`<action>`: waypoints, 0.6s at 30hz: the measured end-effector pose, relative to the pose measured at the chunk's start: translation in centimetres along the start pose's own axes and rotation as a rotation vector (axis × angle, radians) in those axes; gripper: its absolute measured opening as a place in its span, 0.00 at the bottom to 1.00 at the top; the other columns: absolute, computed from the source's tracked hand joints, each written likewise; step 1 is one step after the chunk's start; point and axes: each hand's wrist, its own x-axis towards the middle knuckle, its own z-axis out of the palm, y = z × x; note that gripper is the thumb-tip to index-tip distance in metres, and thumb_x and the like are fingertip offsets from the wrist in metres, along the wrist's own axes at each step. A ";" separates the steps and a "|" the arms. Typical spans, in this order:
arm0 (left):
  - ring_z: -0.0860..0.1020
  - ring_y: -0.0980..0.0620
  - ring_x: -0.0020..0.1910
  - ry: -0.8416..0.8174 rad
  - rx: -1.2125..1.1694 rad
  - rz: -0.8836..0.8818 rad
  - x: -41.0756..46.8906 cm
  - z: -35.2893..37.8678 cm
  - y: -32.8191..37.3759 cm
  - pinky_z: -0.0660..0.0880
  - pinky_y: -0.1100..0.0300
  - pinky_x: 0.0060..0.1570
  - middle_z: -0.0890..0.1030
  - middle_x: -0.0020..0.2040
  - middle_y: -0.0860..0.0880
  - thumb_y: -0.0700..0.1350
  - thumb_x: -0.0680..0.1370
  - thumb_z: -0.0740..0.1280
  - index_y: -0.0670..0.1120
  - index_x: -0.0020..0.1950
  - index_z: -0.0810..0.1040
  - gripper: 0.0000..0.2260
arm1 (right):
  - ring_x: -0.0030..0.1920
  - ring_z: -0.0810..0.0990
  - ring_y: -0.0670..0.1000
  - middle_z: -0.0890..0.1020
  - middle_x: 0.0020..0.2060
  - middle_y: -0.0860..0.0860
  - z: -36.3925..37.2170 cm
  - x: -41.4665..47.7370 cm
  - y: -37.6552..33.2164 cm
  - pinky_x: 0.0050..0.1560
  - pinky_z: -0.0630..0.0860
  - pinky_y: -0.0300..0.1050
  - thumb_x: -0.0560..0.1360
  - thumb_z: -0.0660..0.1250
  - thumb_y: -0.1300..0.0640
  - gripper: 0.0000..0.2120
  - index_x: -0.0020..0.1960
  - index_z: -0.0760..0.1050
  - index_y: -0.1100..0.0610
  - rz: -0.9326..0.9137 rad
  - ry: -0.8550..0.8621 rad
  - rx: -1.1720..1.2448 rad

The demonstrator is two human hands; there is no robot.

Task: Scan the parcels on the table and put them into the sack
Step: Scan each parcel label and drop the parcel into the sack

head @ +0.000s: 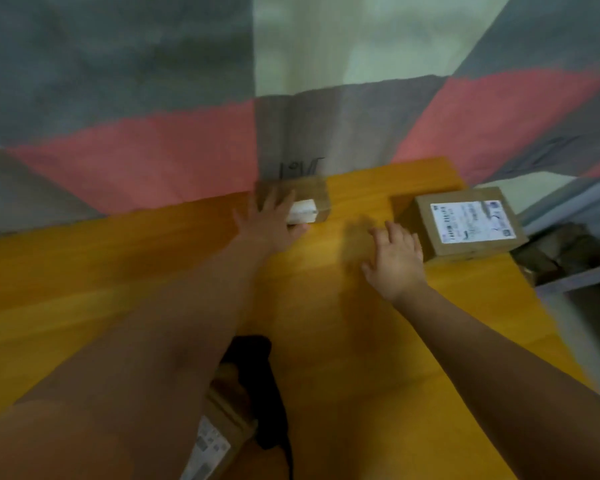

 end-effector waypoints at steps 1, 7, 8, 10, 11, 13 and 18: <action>0.39 0.38 0.76 -0.032 -0.014 -0.024 1.0 0.5 0.6 0.42 0.31 0.70 0.43 0.80 0.52 0.68 0.77 0.54 0.59 0.78 0.47 0.33 | 0.77 0.48 0.58 0.51 0.77 0.58 0.0 0.7 1.5 0.74 0.41 0.59 0.76 0.65 0.46 0.35 0.77 0.54 0.55 0.035 0.002 -0.053; 0.42 0.35 0.75 0.001 0.030 0.091 -2.4 4.6 2.8 0.47 0.34 0.71 0.49 0.79 0.54 0.69 0.75 0.56 0.63 0.76 0.55 0.31 | 0.76 0.39 0.65 0.38 0.77 0.62 -1.1 3.0 7.4 0.72 0.41 0.69 0.73 0.61 0.35 0.49 0.78 0.34 0.56 0.165 -0.081 -0.163; 0.45 0.35 0.75 0.006 0.047 0.108 -4.0 5.3 3.0 0.49 0.35 0.72 0.51 0.79 0.53 0.69 0.75 0.56 0.63 0.75 0.56 0.31 | 0.76 0.40 0.65 0.39 0.77 0.62 -1.0 2.5 7.5 0.72 0.42 0.68 0.73 0.60 0.33 0.50 0.78 0.34 0.56 0.132 -0.082 -0.179; 0.55 0.36 0.73 0.015 0.103 0.132 -7.4 6.3 3.5 0.54 0.37 0.70 0.57 0.76 0.52 0.70 0.74 0.55 0.63 0.73 0.62 0.29 | 0.77 0.42 0.64 0.41 0.77 0.62 -0.5 0.6 7.3 0.73 0.43 0.66 0.72 0.60 0.32 0.50 0.78 0.35 0.55 0.046 -0.064 -0.179; 0.59 0.38 0.71 0.035 0.111 0.132 -8.8 6.6 3.8 0.57 0.39 0.68 0.61 0.74 0.51 0.71 0.74 0.54 0.62 0.70 0.66 0.27 | 0.77 0.44 0.63 0.43 0.78 0.61 -0.3 -0.9 7.1 0.74 0.43 0.64 0.72 0.60 0.33 0.49 0.78 0.36 0.54 -0.006 -0.060 -0.166; 0.64 0.41 0.68 0.133 0.074 0.093 -10.3 6.7 4.6 0.60 0.43 0.66 0.65 0.70 0.48 0.69 0.74 0.55 0.57 0.65 0.72 0.26 | 0.77 0.50 0.62 0.50 0.78 0.60 0.1 -4.4 6.8 0.74 0.48 0.62 0.73 0.61 0.34 0.45 0.79 0.44 0.54 -0.114 -0.048 -0.147; 0.47 0.40 0.77 -0.043 0.150 0.066 -9.9 6.3 6.4 0.51 0.35 0.70 0.48 0.79 0.49 0.67 0.76 0.57 0.59 0.77 0.51 0.33 | 0.58 0.76 0.63 0.79 0.58 0.59 -0.9 -7.4 6.9 0.59 0.68 0.59 0.74 0.63 0.45 0.22 0.62 0.75 0.59 -0.180 0.192 0.111</action>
